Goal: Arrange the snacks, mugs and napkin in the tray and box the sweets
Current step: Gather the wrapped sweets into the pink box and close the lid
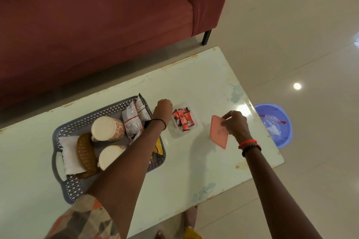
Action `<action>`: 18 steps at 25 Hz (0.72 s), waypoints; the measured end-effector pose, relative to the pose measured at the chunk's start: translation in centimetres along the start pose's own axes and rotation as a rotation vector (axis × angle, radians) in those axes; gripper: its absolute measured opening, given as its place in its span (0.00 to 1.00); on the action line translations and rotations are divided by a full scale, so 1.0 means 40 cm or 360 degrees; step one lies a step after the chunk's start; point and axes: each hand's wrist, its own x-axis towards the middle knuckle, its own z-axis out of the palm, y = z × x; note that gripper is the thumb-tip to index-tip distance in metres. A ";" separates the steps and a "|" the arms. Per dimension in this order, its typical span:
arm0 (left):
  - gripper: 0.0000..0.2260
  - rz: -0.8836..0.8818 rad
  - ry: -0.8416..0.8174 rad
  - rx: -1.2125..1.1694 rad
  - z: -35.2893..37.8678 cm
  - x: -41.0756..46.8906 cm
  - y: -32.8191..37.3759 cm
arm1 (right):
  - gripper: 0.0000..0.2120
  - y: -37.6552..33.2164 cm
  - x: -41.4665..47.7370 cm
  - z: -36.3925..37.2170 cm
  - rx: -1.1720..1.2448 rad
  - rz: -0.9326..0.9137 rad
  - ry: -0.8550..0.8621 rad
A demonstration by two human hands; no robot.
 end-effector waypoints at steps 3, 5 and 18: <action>0.11 -0.0002 -0.0003 -0.0149 0.008 -0.003 0.012 | 0.06 -0.053 -0.051 -0.005 0.0072 -0.0355 0.0207; 0.11 -0.0034 0.0000 -0.0262 0.008 -0.010 0.024 | 0.06 -0.069 -0.086 0.027 0.0135 -0.0683 0.0300; 0.23 -0.0751 0.0061 -0.1098 0.068 -0.069 0.009 | 0.23 -0.008 -0.067 0.164 -0.0711 -0.1422 -0.0150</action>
